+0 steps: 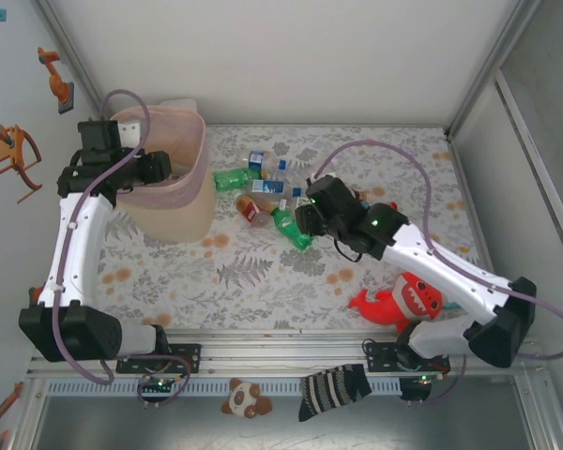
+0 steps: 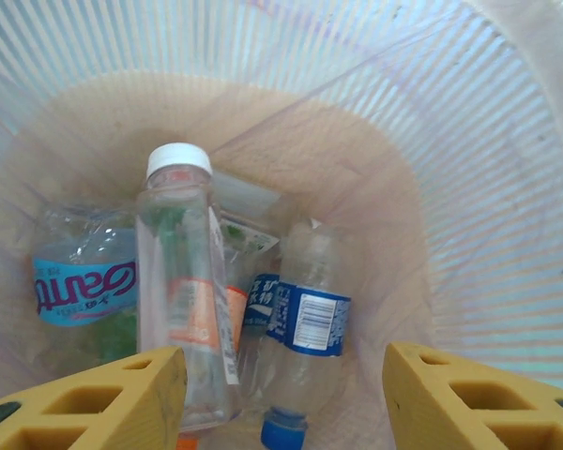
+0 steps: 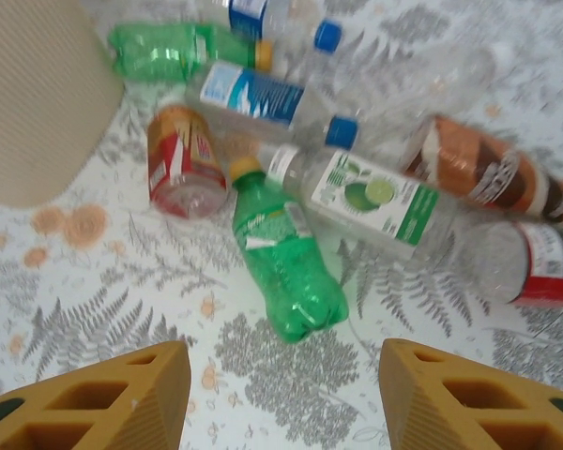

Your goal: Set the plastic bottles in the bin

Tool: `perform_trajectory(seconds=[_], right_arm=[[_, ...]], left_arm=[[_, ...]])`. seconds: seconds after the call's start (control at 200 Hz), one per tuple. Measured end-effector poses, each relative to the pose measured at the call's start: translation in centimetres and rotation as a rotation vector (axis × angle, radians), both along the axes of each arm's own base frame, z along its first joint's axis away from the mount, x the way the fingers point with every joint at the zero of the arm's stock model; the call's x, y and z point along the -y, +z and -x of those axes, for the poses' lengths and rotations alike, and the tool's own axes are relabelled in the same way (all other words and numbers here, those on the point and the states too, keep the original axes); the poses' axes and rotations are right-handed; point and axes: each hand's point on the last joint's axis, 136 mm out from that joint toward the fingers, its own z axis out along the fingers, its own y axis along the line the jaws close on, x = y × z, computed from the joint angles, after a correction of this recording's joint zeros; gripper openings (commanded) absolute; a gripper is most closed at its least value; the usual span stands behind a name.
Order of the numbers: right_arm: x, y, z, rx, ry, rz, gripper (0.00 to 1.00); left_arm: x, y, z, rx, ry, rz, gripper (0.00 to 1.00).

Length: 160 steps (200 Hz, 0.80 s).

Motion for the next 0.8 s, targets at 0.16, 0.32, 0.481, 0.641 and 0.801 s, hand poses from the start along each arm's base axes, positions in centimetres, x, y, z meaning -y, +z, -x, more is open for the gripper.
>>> perform_trajectory(seconds=[0.16, 0.32, 0.481, 0.641, 0.801], right_arm=[[-0.7, -3.9, -0.5, -0.11, 0.055, 0.075, 0.57], [-1.2, -6.4, -1.8, -0.171, 0.094, 0.133, 0.59], [-1.8, -9.1, -3.3, -0.226, 0.136, 0.192, 0.61], [-3.0, -11.8, -4.7, -0.275, 0.186, 0.255, 0.66], [-3.6, -14.0, -5.6, -0.312, 0.226, 0.305, 0.71]], left_arm=[[0.5, 0.7, 0.5, 0.112, -0.028, 0.021, 0.63], [0.7, 1.0, 1.6, 0.205, -0.041, 0.028, 0.64], [1.0, 1.4, 2.1, 0.28, -0.047, 0.05, 0.64], [1.1, 1.5, 2.2, 0.306, -0.043, 0.078, 0.65], [0.9, 1.6, 2.2, 0.309, -0.033, 0.089, 0.64]])
